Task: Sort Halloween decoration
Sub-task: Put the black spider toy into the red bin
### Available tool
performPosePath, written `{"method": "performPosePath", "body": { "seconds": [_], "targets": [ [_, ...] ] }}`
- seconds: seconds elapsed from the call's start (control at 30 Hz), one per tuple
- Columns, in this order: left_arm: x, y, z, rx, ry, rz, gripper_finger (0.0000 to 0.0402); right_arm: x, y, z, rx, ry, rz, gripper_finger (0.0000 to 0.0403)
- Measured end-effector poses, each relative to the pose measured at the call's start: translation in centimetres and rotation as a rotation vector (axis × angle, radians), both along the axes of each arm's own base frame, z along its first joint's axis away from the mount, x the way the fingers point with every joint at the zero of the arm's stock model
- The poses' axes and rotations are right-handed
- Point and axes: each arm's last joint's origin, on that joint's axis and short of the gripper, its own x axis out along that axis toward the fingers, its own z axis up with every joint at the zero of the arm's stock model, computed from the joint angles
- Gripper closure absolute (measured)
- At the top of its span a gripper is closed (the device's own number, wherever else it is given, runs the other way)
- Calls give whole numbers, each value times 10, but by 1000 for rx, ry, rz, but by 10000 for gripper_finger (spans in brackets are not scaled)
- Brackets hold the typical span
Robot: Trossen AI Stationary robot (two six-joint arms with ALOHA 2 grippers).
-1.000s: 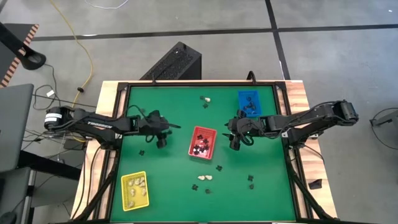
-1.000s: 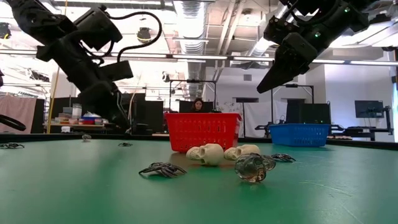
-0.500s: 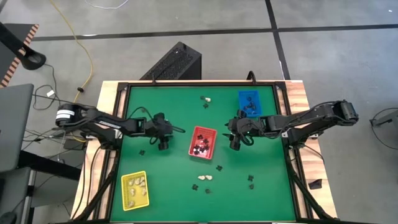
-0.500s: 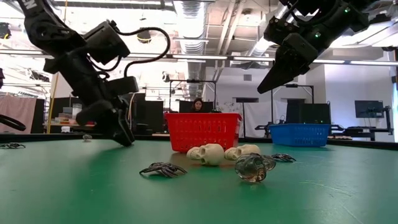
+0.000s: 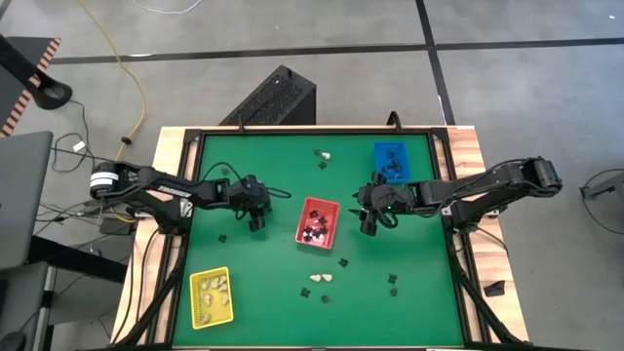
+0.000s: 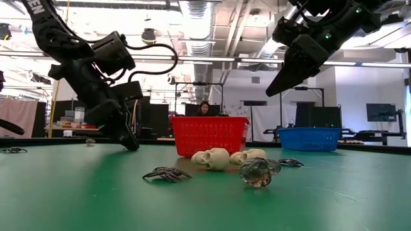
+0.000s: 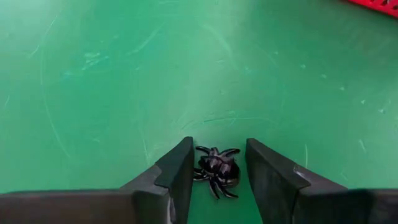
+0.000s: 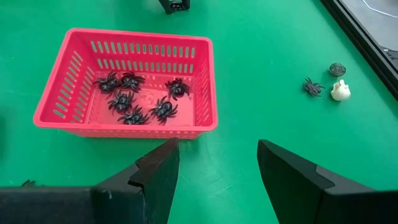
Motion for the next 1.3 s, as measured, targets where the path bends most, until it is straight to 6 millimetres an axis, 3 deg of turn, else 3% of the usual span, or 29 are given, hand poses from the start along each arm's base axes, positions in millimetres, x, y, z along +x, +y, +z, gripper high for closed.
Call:
{"method": "performPosePath", "body": {
  "seconds": [0.47, 0.73, 0.9, 1.17, 1.3],
  "targets": [
    [1, 0, 0, 6, -14, -23, 323, 0, 0, 0, 0, 6, 0, 155],
    [5, 1, 5, -1, -80, -38, 329, 0, 0, -1, 2, 6, -2, 155],
    [4, 0, 15, 3, -141, -52, 330, 0, 0, -1, 2, 6, -1, 155],
    [-2, -3, 54, 14, -351, -68, 330, 0, 0, -1, 2, 6, -2, 155],
    [-8, -5, 62, -40, -372, 6, 330, 0, 0, -1, 2, 6, -2, 155]
  ]
}}
